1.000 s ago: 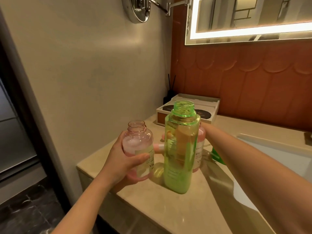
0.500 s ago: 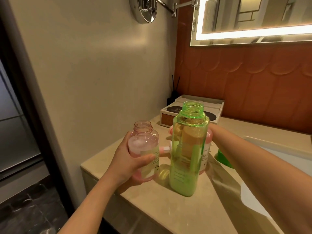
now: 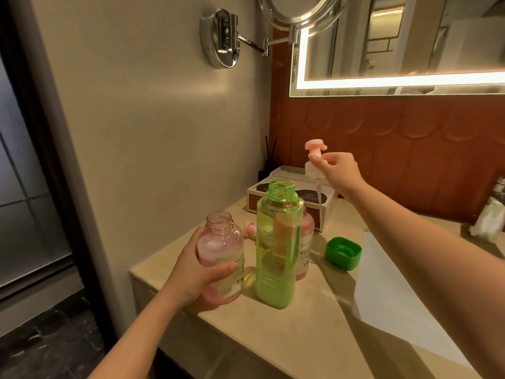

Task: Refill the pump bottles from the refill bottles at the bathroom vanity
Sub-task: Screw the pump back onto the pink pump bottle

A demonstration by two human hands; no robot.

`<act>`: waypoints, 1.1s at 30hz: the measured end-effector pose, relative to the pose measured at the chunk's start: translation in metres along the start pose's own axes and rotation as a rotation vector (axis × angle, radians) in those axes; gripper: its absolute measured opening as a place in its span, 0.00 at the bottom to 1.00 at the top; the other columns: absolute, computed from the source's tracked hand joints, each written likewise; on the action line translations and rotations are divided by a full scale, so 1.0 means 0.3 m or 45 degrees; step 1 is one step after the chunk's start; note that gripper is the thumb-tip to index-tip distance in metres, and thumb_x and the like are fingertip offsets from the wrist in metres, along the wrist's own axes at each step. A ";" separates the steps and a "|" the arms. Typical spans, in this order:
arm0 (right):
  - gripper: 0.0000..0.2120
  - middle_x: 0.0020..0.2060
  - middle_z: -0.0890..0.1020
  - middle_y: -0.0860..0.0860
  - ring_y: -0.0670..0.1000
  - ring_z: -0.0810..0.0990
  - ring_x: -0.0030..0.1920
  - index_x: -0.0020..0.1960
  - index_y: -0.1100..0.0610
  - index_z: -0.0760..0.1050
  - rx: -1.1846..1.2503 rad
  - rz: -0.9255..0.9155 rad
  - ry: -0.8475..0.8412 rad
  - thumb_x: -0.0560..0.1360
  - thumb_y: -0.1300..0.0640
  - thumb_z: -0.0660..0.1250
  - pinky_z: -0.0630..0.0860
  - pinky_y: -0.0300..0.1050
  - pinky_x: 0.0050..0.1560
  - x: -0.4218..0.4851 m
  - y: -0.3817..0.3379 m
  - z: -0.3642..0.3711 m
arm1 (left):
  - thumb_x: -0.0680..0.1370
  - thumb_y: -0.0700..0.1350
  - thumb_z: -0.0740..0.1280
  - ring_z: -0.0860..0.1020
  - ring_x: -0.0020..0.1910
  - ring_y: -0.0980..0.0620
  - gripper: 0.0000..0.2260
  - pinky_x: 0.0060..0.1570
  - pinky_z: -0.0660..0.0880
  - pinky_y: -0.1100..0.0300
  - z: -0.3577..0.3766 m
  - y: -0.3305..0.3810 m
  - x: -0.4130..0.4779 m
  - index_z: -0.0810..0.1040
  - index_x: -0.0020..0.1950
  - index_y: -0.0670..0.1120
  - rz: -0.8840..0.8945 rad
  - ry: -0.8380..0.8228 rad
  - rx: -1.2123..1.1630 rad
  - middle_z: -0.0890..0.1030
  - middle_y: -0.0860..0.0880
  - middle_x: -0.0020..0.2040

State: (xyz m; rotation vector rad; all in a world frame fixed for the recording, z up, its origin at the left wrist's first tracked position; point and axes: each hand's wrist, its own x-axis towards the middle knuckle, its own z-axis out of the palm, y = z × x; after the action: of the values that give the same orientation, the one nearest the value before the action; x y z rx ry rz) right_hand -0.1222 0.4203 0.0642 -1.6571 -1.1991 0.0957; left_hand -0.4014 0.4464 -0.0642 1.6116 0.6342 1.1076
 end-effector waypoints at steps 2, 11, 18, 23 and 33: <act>0.21 0.47 0.80 0.51 0.49 0.76 0.47 0.59 0.62 0.77 0.094 0.010 0.137 0.76 0.46 0.63 0.70 0.43 0.45 -0.020 -0.011 -0.039 | 0.50 0.48 0.78 0.82 0.47 0.53 0.34 0.43 0.79 0.60 0.013 0.014 -0.025 0.73 0.55 0.52 0.005 0.003 -0.003 0.84 0.51 0.47; 0.15 0.43 0.77 0.46 0.50 0.77 0.52 0.57 0.56 0.75 0.593 0.300 0.400 0.76 0.47 0.63 0.75 0.44 0.55 -0.254 -0.042 -0.206 | 0.50 0.50 0.78 0.82 0.49 0.52 0.35 0.46 0.78 0.61 0.081 0.074 -0.143 0.73 0.56 0.50 0.033 -0.061 0.074 0.84 0.50 0.49; 0.10 0.39 0.75 0.47 0.49 0.77 0.41 0.40 0.51 0.68 1.013 0.526 0.389 0.76 0.48 0.62 0.77 0.46 0.49 -0.475 -0.100 -0.298 | 0.50 0.51 0.79 0.82 0.50 0.51 0.34 0.50 0.77 0.56 0.195 0.105 -0.237 0.73 0.55 0.53 0.060 -0.067 0.112 0.83 0.49 0.50; 0.10 0.42 0.77 0.49 0.50 0.78 0.45 0.41 0.50 0.69 1.255 0.486 0.391 0.76 0.46 0.61 0.78 0.46 0.51 -0.542 -0.133 -0.317 | 0.51 0.55 0.77 0.81 0.49 0.57 0.33 0.48 0.78 0.59 0.286 0.117 -0.269 0.73 0.54 0.55 0.058 -0.032 0.160 0.82 0.52 0.50; 0.09 0.45 0.78 0.50 0.51 0.78 0.52 0.42 0.50 0.72 1.198 0.270 0.332 0.75 0.45 0.61 0.75 0.48 0.60 -0.581 -0.162 -0.278 | 0.58 0.49 0.81 0.79 0.51 0.59 0.28 0.50 0.77 0.61 0.415 0.124 -0.273 0.72 0.53 0.58 0.061 0.002 0.243 0.80 0.57 0.51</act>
State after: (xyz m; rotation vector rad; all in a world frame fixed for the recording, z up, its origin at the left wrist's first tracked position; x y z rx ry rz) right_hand -0.1923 0.2340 0.0579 -0.9092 -0.6069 0.4825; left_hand -0.3306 0.3102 -0.0629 1.7967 0.7234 1.1104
